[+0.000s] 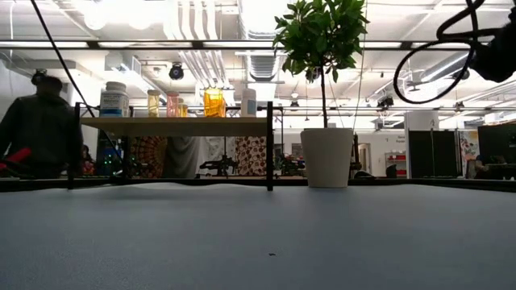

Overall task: Pick and place medicine bottles onto shelf by color
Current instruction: Put the white pill bottle on the shelf

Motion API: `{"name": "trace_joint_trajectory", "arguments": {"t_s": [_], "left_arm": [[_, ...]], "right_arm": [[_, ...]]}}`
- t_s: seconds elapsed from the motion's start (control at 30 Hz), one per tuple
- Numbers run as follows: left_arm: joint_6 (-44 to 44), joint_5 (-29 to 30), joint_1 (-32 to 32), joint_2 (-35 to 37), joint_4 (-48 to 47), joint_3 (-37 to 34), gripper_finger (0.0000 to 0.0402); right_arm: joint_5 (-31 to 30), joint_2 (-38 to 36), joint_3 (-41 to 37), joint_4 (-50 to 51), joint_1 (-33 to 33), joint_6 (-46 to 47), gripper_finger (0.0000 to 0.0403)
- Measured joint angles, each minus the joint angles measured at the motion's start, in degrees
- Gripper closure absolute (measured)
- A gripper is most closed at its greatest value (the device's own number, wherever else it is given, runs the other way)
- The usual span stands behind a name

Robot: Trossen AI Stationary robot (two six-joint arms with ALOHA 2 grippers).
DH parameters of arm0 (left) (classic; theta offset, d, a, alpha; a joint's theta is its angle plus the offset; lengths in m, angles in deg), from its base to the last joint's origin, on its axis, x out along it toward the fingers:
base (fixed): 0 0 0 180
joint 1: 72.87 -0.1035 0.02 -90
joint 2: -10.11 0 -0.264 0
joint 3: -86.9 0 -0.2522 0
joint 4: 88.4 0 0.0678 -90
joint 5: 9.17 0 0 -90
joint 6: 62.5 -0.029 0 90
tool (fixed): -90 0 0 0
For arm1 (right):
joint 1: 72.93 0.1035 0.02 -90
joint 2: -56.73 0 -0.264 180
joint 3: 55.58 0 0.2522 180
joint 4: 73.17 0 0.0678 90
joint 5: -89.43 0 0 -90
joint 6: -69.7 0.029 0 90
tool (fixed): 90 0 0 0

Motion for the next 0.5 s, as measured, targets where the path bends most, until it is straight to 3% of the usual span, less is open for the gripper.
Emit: {"name": "trace_joint_trajectory", "arguments": {"t_s": [0.5], "left_arm": [[0.21, 0.11, 0.00, 0.01, -0.04, 0.00, 0.0396]], "right_arm": [[-2.92, 0.26, -2.78, -4.39, 0.06, -1.97, 0.0155]]}}
